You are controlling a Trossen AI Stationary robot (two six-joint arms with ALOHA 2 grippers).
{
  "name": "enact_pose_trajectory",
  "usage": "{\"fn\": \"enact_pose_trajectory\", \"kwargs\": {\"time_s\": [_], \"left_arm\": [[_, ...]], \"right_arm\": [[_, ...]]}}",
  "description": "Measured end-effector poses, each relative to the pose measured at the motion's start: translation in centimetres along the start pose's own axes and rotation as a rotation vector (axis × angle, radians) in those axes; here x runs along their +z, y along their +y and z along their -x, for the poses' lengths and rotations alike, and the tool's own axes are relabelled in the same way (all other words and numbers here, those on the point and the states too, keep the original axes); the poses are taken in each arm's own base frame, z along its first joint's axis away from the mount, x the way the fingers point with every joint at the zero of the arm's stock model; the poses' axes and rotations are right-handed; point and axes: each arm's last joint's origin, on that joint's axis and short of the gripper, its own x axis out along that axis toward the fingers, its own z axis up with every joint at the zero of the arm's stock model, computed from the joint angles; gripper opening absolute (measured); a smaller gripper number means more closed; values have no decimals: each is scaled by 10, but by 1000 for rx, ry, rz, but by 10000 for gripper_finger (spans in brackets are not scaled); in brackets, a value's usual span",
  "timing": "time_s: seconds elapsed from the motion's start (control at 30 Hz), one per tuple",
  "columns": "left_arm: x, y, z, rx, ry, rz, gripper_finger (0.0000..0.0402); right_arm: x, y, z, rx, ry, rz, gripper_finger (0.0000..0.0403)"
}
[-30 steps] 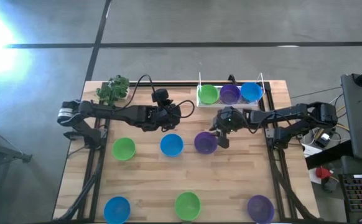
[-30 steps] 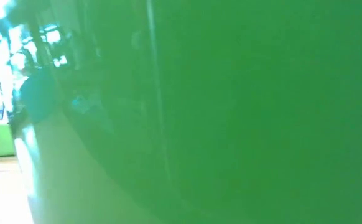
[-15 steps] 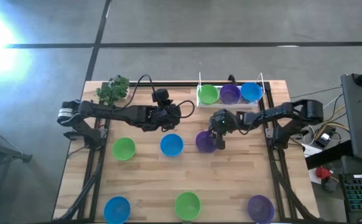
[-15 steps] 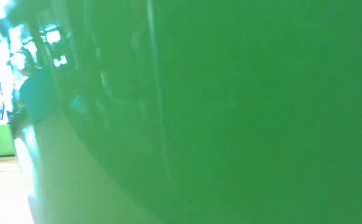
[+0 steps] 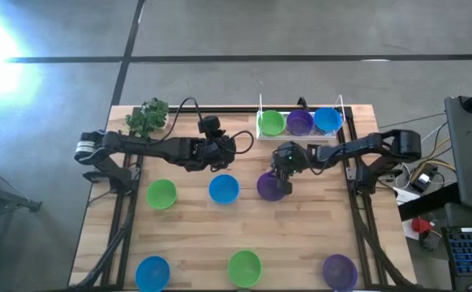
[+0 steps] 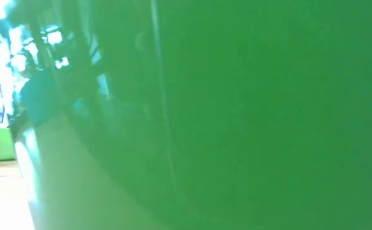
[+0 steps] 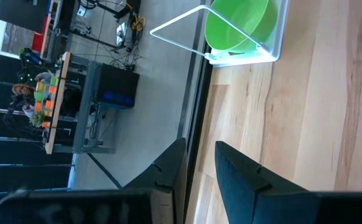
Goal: Pick & Place Mini bowls
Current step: Stack the top violet bowl on top of the violet bowl on the shelf
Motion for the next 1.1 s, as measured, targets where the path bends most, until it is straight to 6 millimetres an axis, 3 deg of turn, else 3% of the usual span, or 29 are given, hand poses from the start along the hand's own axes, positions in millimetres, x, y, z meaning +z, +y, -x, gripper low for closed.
{"fn": "enact_pose_trajectory", "kwargs": {"time_s": [0.23,0.47,0.87,1.1], "left_arm": [[0,0,0,0,0,-2,85],[0,0,0,0,0,-2,85],[0,0,0,0,0,-2,85],[0,0,0,0,0,-3,85]], "right_arm": [[6,-2,14,-24,-29,-27,11],[11,-15,41,-81,-67,-102,11],[39,-49,109,-427,-56,-275,11],[48,-77,138,-596,-30,-349,11]]}}
